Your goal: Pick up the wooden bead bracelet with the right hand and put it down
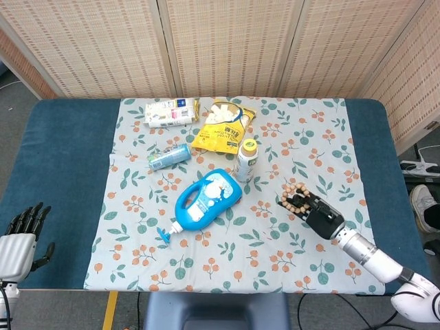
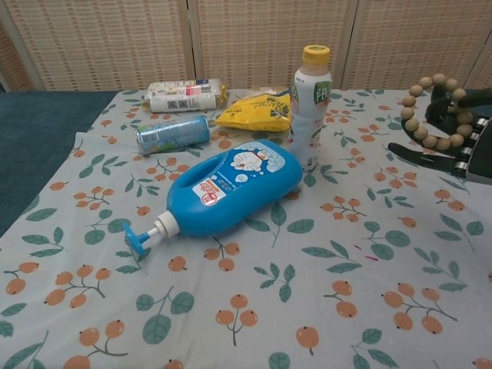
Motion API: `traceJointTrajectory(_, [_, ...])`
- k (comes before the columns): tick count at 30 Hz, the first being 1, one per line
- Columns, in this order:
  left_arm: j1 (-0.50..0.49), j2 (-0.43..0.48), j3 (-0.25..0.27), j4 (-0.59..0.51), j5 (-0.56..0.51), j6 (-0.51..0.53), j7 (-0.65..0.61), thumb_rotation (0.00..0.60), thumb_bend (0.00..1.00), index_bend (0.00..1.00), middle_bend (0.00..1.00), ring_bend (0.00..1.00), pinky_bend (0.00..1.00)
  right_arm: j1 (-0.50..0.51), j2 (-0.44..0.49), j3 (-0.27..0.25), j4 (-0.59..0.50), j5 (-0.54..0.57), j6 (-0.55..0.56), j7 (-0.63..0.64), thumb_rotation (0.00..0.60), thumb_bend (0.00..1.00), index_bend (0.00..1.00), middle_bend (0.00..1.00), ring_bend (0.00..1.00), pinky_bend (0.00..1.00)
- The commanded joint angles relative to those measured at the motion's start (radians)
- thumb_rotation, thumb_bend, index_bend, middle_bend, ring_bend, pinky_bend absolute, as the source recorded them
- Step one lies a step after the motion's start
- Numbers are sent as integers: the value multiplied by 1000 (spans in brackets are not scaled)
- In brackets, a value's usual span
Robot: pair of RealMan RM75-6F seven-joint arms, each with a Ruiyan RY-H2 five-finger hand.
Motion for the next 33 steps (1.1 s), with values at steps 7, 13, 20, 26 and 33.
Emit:
traceJointTrajectory(7, [0, 2, 0, 0, -2, -1, -1, 600, 439, 0, 0, 0, 118, 42, -71, -122, 112, -41, 90, -92, 446, 535, 310, 483, 219, 173])
traceJointTrajectory(13, [-2, 2, -1, 0, -6, -5, 1, 600, 439, 0, 0, 0, 118, 72, -52, -122, 50, 5, 21, -315, 295, 350, 266, 470, 212, 173])
traceJointTrajectory(20, [-1, 4, -1, -1, -6, -2, -2, 600, 440, 0, 0, 0, 118, 81, -45, -119, -18, 24, 16, -562, 283, 337, 411, 472, 248, 170])
traceJointTrajectory(26, [2, 6, -1, -2, -3, 5, -3, 600, 440, 0, 0, 0, 118, 66, -53, -102, -52, 58, 10, -857, 283, 386, 543, 538, 276, 152])
traceJointTrajectory(33, [4, 9, 0, -3, 1, 10, -9, 600, 442, 0, 0, 0, 118, 58, -56, -98, -91, 104, -3, -842, 285, 408, 570, 564, 294, 152])
